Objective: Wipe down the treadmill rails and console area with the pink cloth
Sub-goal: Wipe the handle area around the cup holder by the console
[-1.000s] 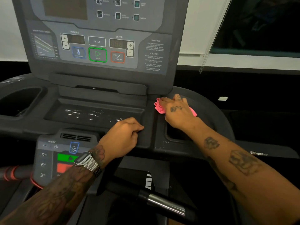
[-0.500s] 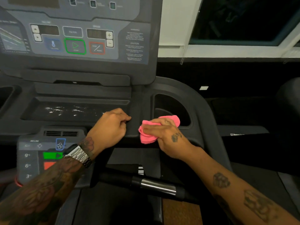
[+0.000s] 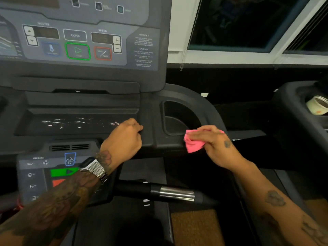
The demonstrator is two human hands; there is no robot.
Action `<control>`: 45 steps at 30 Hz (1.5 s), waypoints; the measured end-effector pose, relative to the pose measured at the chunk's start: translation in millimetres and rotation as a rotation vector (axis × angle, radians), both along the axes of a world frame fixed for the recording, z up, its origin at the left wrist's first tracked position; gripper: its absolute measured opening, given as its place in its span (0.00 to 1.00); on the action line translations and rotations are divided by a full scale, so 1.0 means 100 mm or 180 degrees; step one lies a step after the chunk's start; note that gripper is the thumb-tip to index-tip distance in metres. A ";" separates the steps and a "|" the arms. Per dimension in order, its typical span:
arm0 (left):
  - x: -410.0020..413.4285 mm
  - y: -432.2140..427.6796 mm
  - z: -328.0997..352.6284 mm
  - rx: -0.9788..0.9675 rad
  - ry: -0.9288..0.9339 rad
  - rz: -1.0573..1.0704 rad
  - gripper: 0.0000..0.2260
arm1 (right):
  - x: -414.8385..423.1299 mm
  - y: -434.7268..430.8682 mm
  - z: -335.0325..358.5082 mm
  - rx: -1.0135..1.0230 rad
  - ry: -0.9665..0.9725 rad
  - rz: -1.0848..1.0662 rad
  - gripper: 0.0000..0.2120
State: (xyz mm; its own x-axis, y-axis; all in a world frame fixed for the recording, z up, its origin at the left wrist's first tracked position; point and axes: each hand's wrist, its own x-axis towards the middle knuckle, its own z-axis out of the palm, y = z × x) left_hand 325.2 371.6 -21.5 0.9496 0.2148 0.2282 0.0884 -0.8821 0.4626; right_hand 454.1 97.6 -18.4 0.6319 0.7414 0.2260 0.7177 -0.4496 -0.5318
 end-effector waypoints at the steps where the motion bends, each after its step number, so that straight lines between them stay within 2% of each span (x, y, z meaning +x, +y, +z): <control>1: 0.00 0.00 0.00 0.0002 -0.0001 -0.0002 0.11 | -0.07 -0.01 0.09 0.0223 0.0269 -0.0266 0.28; 4: -0.01 0.00 0.00 0.0061 0.0007 -0.0028 0.13 | -0.34 0.00 0.11 0.1031 0.1099 -0.1088 0.18; 6: -0.02 0.00 0.02 0.0103 0.0035 -0.0063 0.16 | -0.53 0.03 -0.08 0.1226 0.1449 -0.1690 0.11; 9: -0.01 -0.02 0.03 0.0143 0.0118 -0.0045 0.15 | -0.80 0.13 -0.32 0.1567 0.2507 -0.2441 0.02; 12: 0.01 -0.02 0.05 0.0028 0.0352 0.0091 0.12 | -0.87 0.40 -0.45 0.1862 0.3285 -0.2858 0.01; 16: 0.00 -0.01 0.02 -0.0007 0.0292 0.0050 0.12 | -0.83 0.83 -0.70 0.1929 0.3122 -0.3164 0.17; 18: -0.01 0.01 0.00 0.0039 0.0121 -0.0017 0.12 | -0.92 1.00 -0.77 0.1777 0.3076 -0.3291 0.14; 20: -0.03 0.01 0.01 0.0125 0.0057 -0.0116 0.12 | -1.00 1.19 -0.76 0.1554 0.3179 -0.3092 0.11; 23: -0.04 -0.01 0.04 0.0177 0.0069 -0.0221 0.12 | -1.08 1.37 -0.64 0.1573 0.3664 -0.2837 0.08; 26: -0.04 0.01 0.04 0.0211 0.0010 -0.0266 0.11 | -1.06 1.27 -0.52 0.1936 0.4067 -0.2834 0.08; 29: -0.05 0.00 0.07 0.0167 0.0000 -0.0260 0.10 | -0.92 1.04 -0.44 0.2485 0.4049 -0.3241 0.10; 31: -0.06 0.00 0.06 0.0193 -0.0074 -0.0279 0.10 | -0.84 0.94 -0.45 0.2816 0.3811 -0.3581 0.10; 32: -0.06 0.00 0.06 0.0206 -0.0088 -0.0288 0.10 | -0.82 0.90 -0.48 0.2820 0.3499 -0.3719 0.10; 34: -0.06 0.02 0.05 0.0126 -0.0126 -0.0299 0.11 | -0.85 0.83 -0.49 0.2473 0.2408 -0.3807 0.08; 37: -0.04 0.01 0.04 -0.0076 -0.0070 -0.0206 0.11 | -0.91 0.82 -0.38 0.1605 0.0706 -0.2926 0.11; 39: -0.03 0.00 0.06 -0.0089 -0.0004 -0.0149 0.11 | -0.89 0.94 -0.33 0.1183 -0.0046 -0.2215 0.13; 42: -0.06 0.00 0.08 0.0011 -0.0060 -0.0246 0.12 | -0.84 1.15 -0.32 0.0018 -0.0693 -0.1461 0.16; 45: -0.08 0.02 0.12 -0.0052 0.0087 -0.0307 0.12 | -0.73 1.05 -0.30 -0.0447 -0.0644 -0.0933 0.21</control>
